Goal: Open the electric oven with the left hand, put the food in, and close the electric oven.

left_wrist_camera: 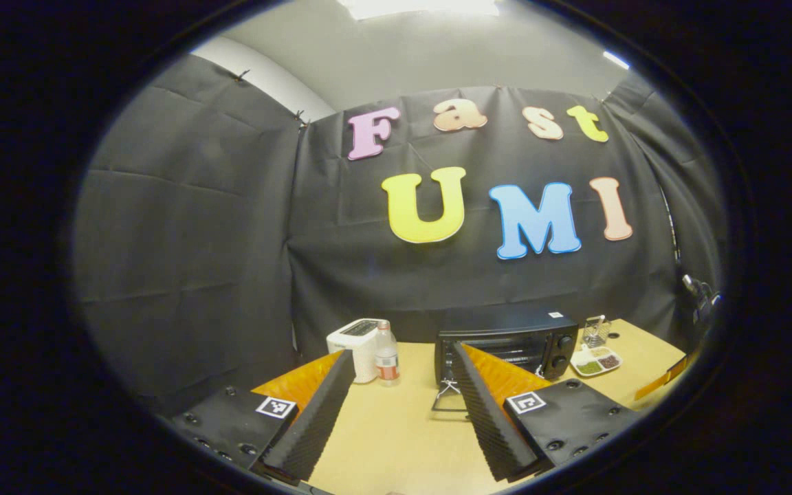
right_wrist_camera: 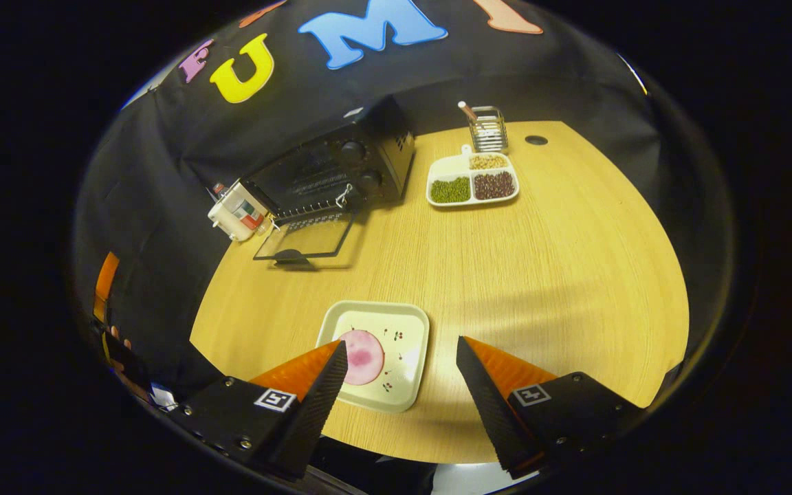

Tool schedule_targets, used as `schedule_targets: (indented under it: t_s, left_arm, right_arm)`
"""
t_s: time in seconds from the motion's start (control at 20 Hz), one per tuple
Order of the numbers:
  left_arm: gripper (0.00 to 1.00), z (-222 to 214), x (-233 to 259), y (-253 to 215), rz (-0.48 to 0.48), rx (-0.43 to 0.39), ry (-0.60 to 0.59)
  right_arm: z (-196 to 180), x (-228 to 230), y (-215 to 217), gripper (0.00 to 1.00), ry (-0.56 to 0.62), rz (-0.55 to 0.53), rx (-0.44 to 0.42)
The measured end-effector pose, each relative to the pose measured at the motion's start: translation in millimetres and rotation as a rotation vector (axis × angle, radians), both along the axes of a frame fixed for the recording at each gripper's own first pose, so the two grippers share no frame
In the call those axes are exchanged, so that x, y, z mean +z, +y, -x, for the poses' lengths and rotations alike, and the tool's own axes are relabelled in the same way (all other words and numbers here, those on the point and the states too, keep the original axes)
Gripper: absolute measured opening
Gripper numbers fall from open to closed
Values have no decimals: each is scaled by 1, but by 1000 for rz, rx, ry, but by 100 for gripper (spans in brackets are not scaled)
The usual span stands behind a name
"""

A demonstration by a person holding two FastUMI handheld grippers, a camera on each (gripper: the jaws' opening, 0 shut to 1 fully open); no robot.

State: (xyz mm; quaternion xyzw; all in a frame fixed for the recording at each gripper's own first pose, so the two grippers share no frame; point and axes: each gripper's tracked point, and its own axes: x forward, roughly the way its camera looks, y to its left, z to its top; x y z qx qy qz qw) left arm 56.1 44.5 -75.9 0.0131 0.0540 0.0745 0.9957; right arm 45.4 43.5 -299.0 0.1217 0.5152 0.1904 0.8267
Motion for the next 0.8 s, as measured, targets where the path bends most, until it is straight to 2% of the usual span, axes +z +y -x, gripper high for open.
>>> schedule_targets:
  t_s: [0.1,0.15,0.4,0.7,0.75,0.8]
  left_arm:
    - [100,10,-1,6,-6,17,5]
    - [100,14,-3,9,-8,26,8]
    - [100,26,-12,27,-18,74,30]
    - [100,24,-16,42,-25,110,41]
    - [100,22,-17,42,-25,112,41]
    - [100,21,-16,43,-26,116,40]
  right_arm:
    - [0,-15,3,97,54,-11,2]
    - [0,-19,5,89,87,-27,-4]
    - [7,-50,16,89,270,-66,-32]
    - [13,-66,25,89,342,-59,-4]
    - [11,-66,27,80,341,-65,-8]
    - [10,-74,27,82,347,-51,-18]
